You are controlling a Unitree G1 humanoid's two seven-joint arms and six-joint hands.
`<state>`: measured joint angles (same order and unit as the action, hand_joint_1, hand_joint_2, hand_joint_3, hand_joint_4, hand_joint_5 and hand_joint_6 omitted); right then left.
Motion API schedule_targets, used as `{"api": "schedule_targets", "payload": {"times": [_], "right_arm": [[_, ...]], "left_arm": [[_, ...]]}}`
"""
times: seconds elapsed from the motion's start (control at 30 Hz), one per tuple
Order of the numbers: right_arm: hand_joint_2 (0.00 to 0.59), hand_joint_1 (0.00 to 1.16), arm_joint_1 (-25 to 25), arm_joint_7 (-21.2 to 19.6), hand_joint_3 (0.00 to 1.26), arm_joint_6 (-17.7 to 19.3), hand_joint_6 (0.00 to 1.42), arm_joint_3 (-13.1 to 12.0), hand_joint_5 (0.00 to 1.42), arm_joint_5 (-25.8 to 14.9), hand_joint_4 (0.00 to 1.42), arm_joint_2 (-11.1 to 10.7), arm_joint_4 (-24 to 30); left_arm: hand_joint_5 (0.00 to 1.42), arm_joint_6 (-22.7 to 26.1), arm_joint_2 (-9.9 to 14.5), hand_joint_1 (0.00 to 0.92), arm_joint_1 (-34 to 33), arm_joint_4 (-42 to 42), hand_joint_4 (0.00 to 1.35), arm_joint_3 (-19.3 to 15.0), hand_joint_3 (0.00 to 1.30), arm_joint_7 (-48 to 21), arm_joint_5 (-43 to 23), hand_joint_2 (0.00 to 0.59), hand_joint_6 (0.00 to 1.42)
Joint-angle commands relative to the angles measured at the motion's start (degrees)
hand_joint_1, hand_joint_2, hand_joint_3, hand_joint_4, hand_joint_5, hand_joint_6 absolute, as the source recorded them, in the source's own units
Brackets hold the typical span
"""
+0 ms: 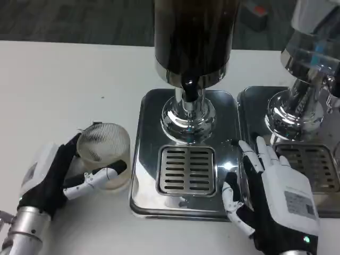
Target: Grasp the cup under the faucet to collect the drink, then remove the cup.
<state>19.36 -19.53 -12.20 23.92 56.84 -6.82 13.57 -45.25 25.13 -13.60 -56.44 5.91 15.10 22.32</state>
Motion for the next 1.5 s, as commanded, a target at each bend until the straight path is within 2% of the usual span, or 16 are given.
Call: {"api": "schedule_targets", "payload": {"times": [0.03,0.2,0.8,1.0,1.2,1.5], "right_arm": [[0.571,0.35,0.0,0.4,0.16,-0.3,0.07,0.1,0.07,-0.5,0.0,0.3,0.2],[0.577,0.36,-0.3,0.5,0.16,-0.1,0.08,0.0,0.08,-0.8,0.01,0.3,0.0],[0.577,0.37,-0.8,-0.2,0.16,-0.1,0.09,0.1,0.09,-1.0,0.01,0.5,-0.6],[0.577,0.37,-0.8,-0.6,0.16,-0.2,0.09,0.1,0.09,-0.8,0.01,0.6,-0.7],[0.577,0.38,-0.5,-1.0,0.16,-0.4,0.1,0.2,0.09,-0.1,0.02,0.6,-0.2],[0.583,0.38,0.8,-0.4,0.16,-1.2,0.1,-0.9,0.09,1.0,0.02,-0.2,2.4]], "left_arm": [[0.7,-1.0,-0.1,0.359,0.3,-1.1,0.48,0.7,0.37,-0.3,0.1,0.088,0.67],[0.79,-1.7,-0.1,0.366,0.5,-0.8,0.59,0.3,0.46,1.6,0.3,0.101,0.76],[0.8,-3.2,0.2,0.385,0.6,1.0,0.6,-0.3,0.49,8.4,1.9,0.107,0.75],[0.8,-5.2,0.7,0.39,-0.2,2.4,0.6,-0.8,0.49,7.5,1.1,0.107,0.74],[0.8,-6.3,1.3,0.396,-0.8,5.6,0.6,-0.2,0.5,8.4,3.6,0.106,0.76],[0.8,-6.0,-0.2,0.408,-5.0,4.2,0.6,2.8,0.5,6.4,4.9,0.1,0.76]]}}
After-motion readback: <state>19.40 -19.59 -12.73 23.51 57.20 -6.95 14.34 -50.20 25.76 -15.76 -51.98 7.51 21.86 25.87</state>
